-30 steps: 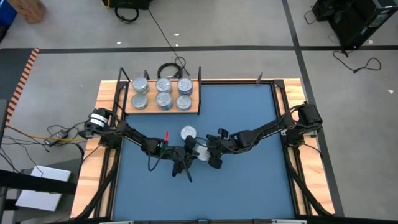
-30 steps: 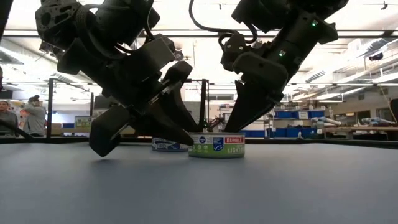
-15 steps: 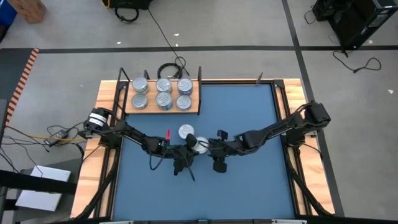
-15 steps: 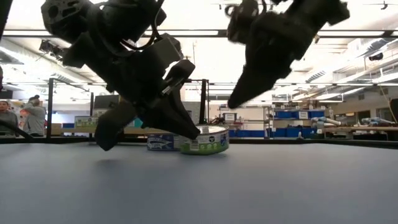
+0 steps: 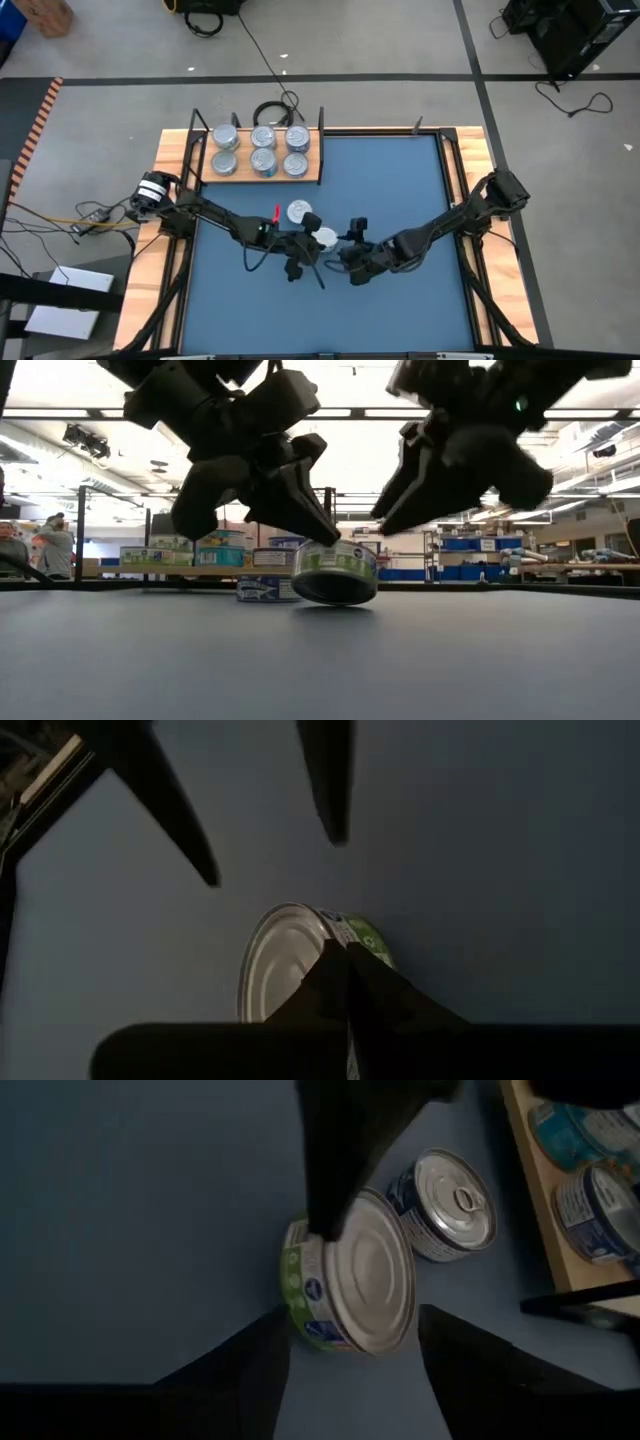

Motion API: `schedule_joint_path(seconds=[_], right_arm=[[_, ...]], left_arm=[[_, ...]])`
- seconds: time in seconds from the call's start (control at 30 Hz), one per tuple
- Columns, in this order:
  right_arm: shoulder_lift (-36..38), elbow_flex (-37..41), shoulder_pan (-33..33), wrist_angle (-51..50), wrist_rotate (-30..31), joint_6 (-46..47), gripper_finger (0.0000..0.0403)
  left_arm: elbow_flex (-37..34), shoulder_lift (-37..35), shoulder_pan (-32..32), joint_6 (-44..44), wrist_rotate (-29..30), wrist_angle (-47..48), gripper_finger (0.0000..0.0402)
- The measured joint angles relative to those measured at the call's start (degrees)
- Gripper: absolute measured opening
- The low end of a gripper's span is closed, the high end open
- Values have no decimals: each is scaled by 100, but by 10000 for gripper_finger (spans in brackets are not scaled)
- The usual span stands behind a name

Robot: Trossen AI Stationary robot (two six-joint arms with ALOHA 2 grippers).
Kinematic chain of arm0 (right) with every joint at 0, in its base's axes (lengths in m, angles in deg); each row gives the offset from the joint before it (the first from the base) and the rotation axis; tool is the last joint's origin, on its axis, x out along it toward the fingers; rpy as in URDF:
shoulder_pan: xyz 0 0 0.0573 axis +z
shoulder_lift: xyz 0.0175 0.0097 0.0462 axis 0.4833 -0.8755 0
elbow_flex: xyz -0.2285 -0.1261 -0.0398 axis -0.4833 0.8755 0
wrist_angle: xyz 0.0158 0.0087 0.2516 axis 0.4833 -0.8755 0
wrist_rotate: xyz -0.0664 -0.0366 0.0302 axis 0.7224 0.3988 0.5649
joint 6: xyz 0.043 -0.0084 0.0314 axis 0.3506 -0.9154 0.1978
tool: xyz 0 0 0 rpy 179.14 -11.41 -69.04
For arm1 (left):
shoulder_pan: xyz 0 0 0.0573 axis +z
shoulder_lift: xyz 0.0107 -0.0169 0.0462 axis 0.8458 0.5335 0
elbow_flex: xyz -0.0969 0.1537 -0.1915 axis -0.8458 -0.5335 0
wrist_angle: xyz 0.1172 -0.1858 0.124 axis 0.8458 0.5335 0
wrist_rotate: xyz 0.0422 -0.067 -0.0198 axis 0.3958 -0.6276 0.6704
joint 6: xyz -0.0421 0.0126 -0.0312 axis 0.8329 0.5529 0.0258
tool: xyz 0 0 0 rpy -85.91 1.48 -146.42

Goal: Stack canned seafood by type on shelf
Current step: Stack the green tuna can on top of the other green tuna can on the shelf

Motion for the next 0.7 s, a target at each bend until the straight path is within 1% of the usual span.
schedule_joint_path(seconds=[0.13,0.27,0.43,0.6,0.63,0.7], right_arm=[[-362,2,94,211,422,-128,252],[-739,2,218,614,1025,-359,274],[-1210,0,302,1203,1611,-548,292],[-1518,0,278,1596,2142,-598,284],[-1518,0,269,1597,2193,-596,279],[-1518,-2,213,1595,2100,-537,264]], left_arm=[[151,0,36,163,8,188,0],[219,-5,66,176,20,227,0],[227,-47,151,319,15,190,0],[232,-74,183,455,-64,195,0],[232,-74,184,474,-89,195,0],[232,-74,186,496,-123,198,0]])
